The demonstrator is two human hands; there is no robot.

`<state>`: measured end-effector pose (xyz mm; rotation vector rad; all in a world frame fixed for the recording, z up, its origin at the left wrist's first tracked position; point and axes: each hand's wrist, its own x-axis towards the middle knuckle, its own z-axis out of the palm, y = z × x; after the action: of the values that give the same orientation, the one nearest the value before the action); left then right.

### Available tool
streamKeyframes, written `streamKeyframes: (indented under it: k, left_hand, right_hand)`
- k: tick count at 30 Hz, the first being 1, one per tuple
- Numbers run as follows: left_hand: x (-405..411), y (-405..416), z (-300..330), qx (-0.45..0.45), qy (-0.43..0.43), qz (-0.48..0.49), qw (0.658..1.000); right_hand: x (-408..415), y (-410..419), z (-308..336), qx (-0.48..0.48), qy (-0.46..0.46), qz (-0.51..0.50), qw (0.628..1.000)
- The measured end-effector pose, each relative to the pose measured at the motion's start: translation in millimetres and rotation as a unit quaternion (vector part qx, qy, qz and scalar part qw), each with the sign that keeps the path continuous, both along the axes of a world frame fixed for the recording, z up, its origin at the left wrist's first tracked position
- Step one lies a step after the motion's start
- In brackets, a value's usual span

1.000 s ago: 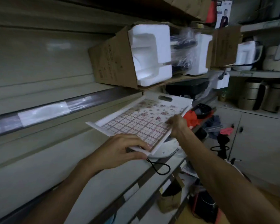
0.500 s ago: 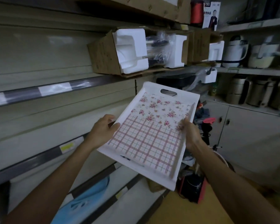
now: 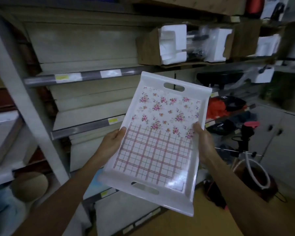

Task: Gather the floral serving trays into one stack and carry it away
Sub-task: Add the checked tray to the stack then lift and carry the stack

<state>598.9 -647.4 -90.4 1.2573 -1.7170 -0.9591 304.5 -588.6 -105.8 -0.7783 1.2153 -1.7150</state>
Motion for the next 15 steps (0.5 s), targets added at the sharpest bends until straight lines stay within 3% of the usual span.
streamKeyframes:
  k: [8, 15]
  left_hand:
    - [101.1, 56.9, 6.2, -0.046, 0.036, 0.133, 0.989]
    - [219.6, 109.1, -5.6, -0.056, 0.073, 0.230, 0.969]
  right_hand:
    - [99.7, -25.2, 10.3, -0.026, -0.025, 0.119, 0.992]
    - [229.0, -38.2, 22.5, -0.048, 0.015, 0.201, 0.978]
